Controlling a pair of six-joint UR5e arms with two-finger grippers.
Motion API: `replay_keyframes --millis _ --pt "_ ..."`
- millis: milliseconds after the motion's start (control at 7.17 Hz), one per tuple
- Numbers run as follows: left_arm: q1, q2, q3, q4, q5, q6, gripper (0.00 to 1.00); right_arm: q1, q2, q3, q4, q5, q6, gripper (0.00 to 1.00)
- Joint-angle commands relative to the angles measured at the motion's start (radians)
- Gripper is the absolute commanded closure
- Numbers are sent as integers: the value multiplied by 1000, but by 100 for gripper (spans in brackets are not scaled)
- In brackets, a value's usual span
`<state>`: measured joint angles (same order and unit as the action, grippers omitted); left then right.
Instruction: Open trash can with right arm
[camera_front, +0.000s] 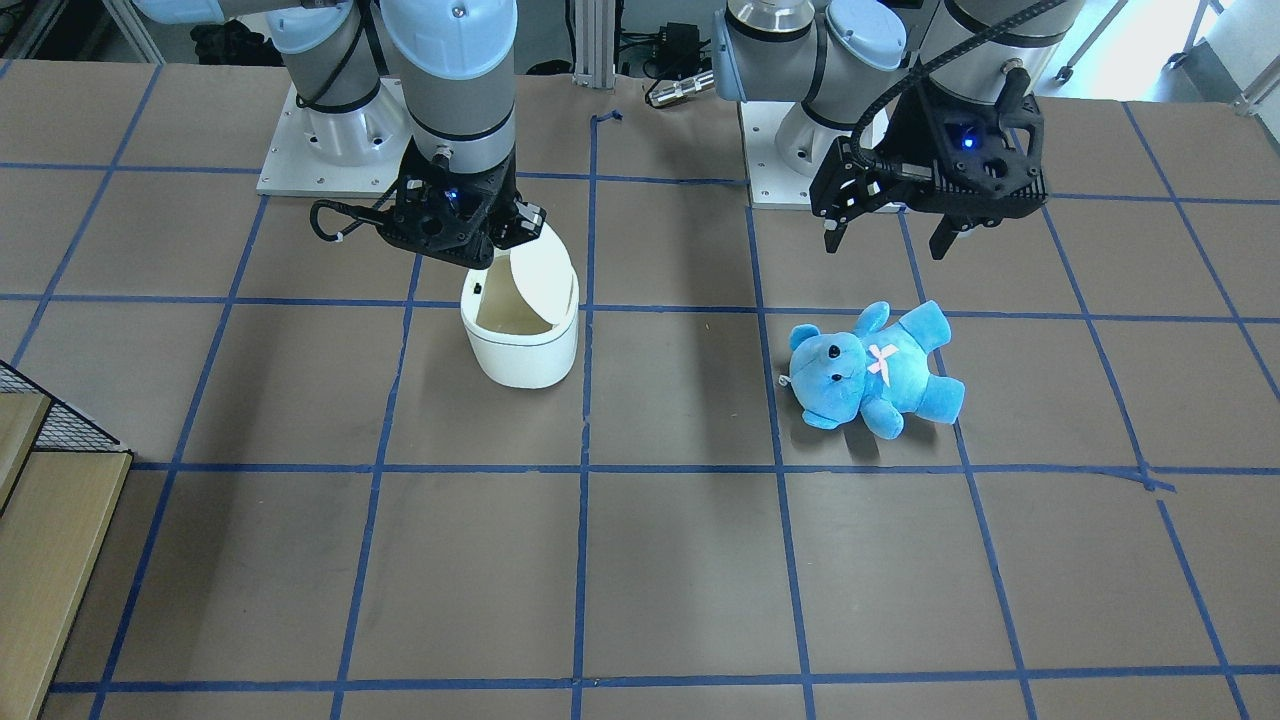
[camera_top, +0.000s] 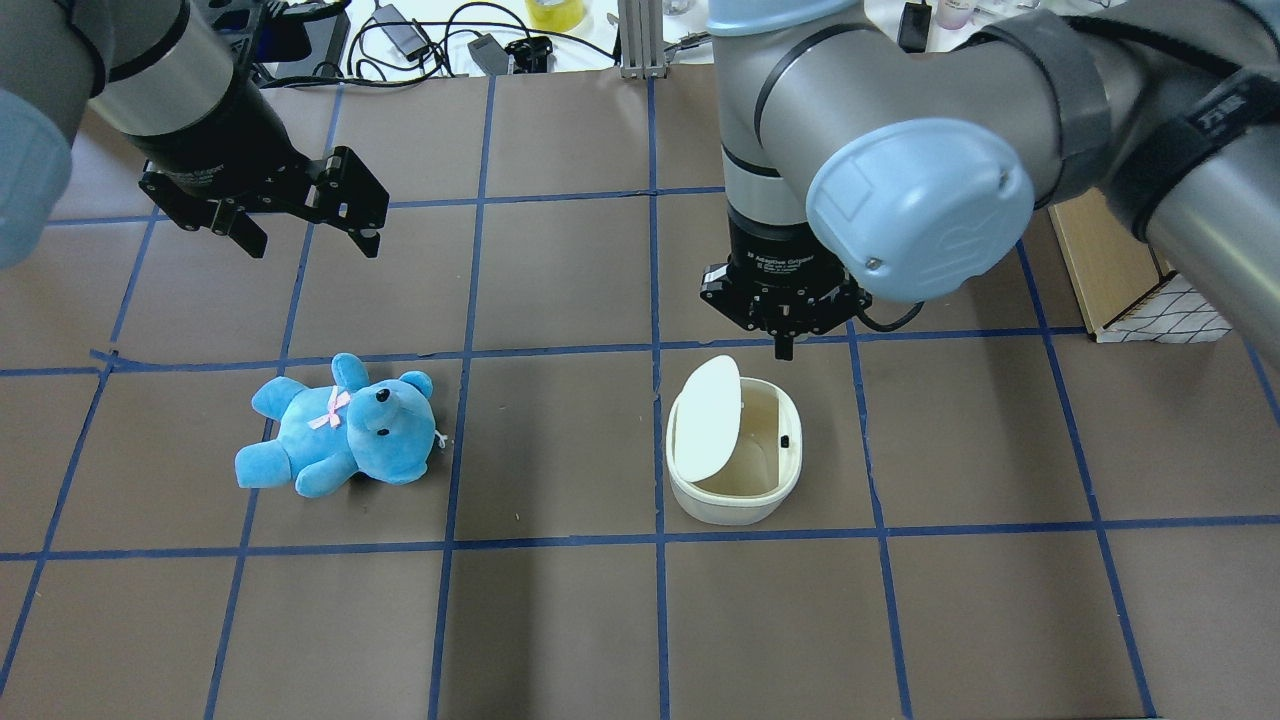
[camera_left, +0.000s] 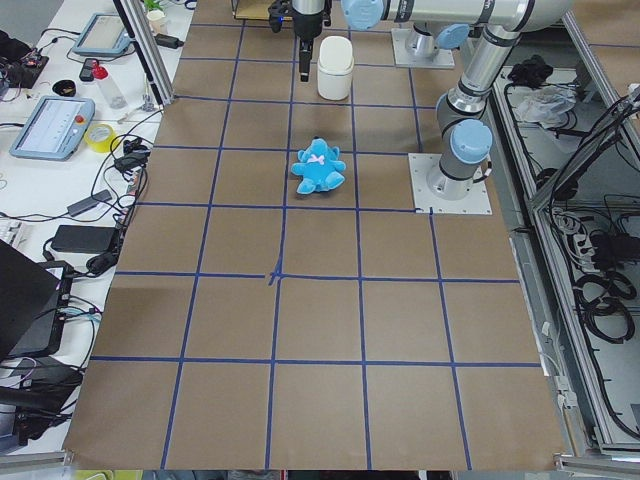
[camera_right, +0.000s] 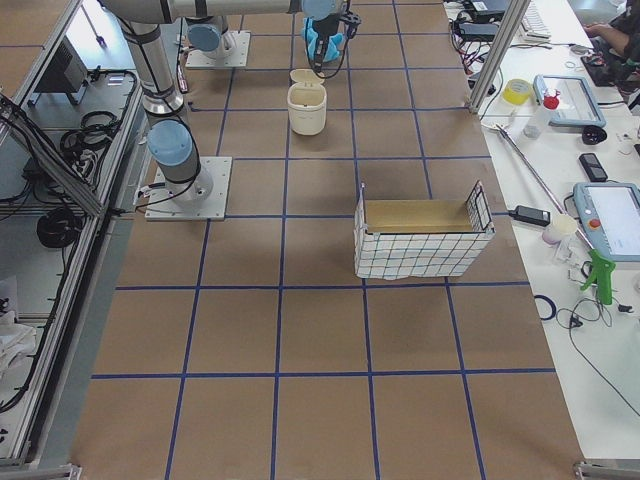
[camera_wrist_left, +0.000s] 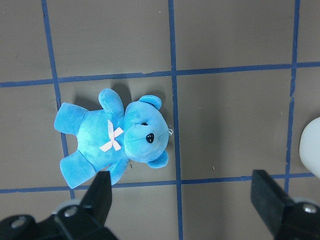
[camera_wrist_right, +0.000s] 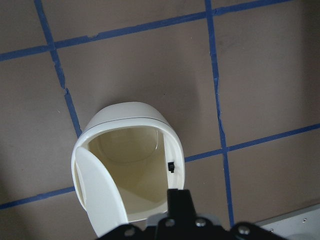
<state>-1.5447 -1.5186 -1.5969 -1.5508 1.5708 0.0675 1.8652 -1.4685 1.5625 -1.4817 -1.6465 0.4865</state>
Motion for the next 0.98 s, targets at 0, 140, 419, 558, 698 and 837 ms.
replay_keyframes --millis 0,140,419,558,698,837 --pt "0 0 0 0 0 0 0 -81 -1 -100 90 -18 -144 93" --pt "0 0 0 0 0 0 0 -121 -3 -133 103 -32 -233 87" --pt "0 0 0 0 0 0 0 -175 -12 -141 98 -39 -339 55" --pt "0 0 0 0 0 0 0 -193 -13 -144 92 -36 -373 21" --pt "0 0 0 -2 0 0 0 -219 -13 -156 92 -29 -388 0" --pt "0 0 0 0 0 0 0 -242 -13 -162 92 -23 -425 0"
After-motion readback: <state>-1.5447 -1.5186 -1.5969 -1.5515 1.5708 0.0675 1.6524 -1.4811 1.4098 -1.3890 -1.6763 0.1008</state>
